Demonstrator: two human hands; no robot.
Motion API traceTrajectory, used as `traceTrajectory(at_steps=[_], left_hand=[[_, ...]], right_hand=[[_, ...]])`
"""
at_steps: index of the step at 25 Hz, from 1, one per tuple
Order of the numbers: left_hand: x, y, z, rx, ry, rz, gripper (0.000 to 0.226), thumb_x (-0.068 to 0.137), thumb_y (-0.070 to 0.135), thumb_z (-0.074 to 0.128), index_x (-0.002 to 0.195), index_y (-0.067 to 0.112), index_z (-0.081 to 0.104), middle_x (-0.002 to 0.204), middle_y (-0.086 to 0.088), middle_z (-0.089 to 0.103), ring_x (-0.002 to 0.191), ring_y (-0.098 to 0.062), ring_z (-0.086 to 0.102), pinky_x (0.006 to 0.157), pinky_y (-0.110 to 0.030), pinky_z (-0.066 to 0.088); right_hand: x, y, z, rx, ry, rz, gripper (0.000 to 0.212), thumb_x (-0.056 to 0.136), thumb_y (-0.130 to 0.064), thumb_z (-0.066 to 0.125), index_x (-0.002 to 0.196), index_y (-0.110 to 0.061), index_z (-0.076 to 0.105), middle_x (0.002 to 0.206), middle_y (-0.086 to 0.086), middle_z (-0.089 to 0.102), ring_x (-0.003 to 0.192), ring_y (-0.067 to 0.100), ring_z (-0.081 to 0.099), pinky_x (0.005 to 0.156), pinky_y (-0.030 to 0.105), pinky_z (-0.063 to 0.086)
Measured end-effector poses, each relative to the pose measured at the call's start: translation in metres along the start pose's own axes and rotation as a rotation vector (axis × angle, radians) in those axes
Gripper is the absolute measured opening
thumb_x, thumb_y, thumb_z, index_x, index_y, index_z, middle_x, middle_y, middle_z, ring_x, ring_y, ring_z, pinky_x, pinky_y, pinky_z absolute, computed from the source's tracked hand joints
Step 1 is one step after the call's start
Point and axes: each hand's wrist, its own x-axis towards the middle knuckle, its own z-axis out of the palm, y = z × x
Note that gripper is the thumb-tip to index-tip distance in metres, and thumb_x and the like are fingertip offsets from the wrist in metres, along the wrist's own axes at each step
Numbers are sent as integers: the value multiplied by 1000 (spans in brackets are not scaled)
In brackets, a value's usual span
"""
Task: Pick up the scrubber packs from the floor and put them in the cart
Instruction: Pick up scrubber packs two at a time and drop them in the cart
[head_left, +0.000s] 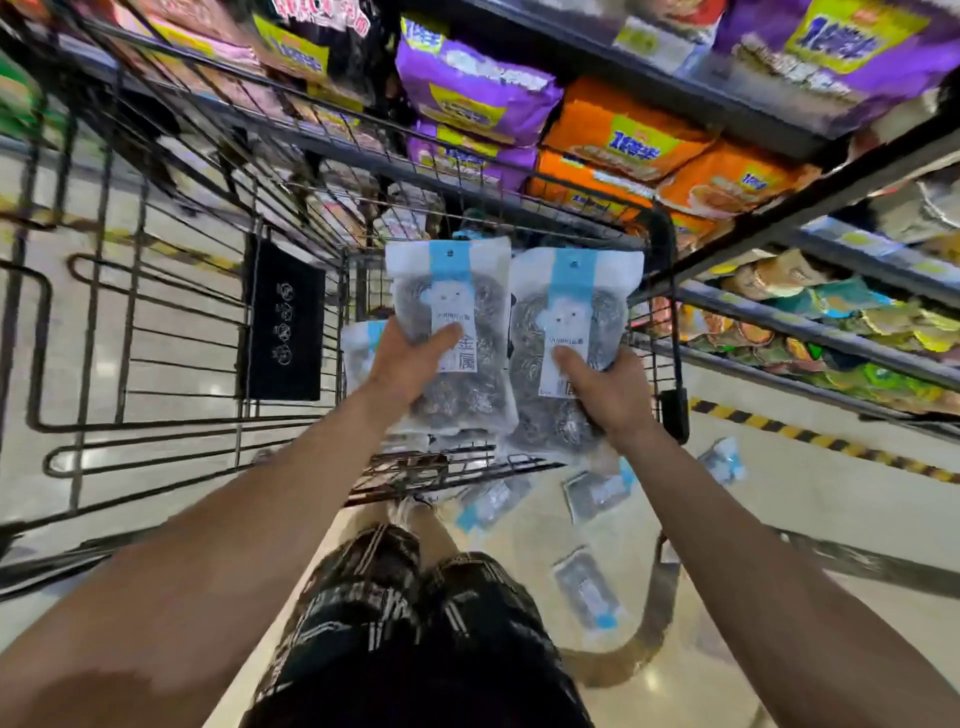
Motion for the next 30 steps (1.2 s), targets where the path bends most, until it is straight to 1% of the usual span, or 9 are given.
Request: traceTrajectory(at_steps=[3,5,8,11,16,21,24,27,30], left_hand=[[68,-37,21,39,-3,-131,80,89,45,76,148,3,42,142,-19,57,114,-28,65,75,-20,50],[74,-56,24,61,-13,-190,90,93,39,73,156,-2,25,151,-15,48,127,-28,57,88,-20,48],[114,-106,42,102,-9,-230,60,94,15,74,142,-6,44,111,-8,65,79,-1,70,69,-10,56],[140,-138,51,131,-31,-247,60,90,9,77,136,3,40,112,-8,62,97,-3,71,57,-5,51],[158,-161,52,187,-31,-263,66,84,27,83,137,9,48,123,-3,67,98,-17,70,54,-17,56],[124,-106,37,342,-63,-323,48,90,36,73,126,9,54,96,-5,65,76,-16,62,53,-25,46],[85,-59,18,509,-100,-140,66,85,52,68,138,16,52,118,-12,67,96,-29,70,78,-38,58],[51,-8,0,832,-115,92,56,95,54,59,141,22,55,138,-6,54,120,-31,61,97,-36,46],[-5,45,-21,1051,-100,396,71,86,70,37,135,24,59,142,-5,53,125,-35,56,104,-47,43]], right_hand=[[64,36,34,-109,-68,94,24,84,-47,80,95,-26,74,81,-11,72,72,3,68,63,17,55],[79,53,45,-95,-63,151,24,82,-49,81,88,-28,69,80,-8,71,70,1,66,57,14,53],[128,109,77,-146,-83,214,63,61,-77,80,95,-24,74,88,-3,78,75,15,75,68,28,64],[166,175,94,-149,-105,265,71,52,-80,78,97,-25,77,94,2,80,86,24,78,76,49,64],[168,151,97,-356,-121,428,80,83,-59,75,133,-3,49,114,10,63,104,28,66,70,32,44],[142,108,79,-530,-138,286,64,93,-51,67,134,-6,49,116,14,66,109,33,65,76,32,42],[93,64,59,-578,-90,113,61,94,-54,59,135,-9,50,122,19,63,111,41,62,87,42,51],[50,21,46,-668,-31,-61,69,92,-59,47,140,-10,53,129,20,61,114,44,58,95,47,48],[-14,-26,19,-738,55,-177,80,92,-63,32,147,-8,49,147,20,53,132,42,50,110,48,36]])
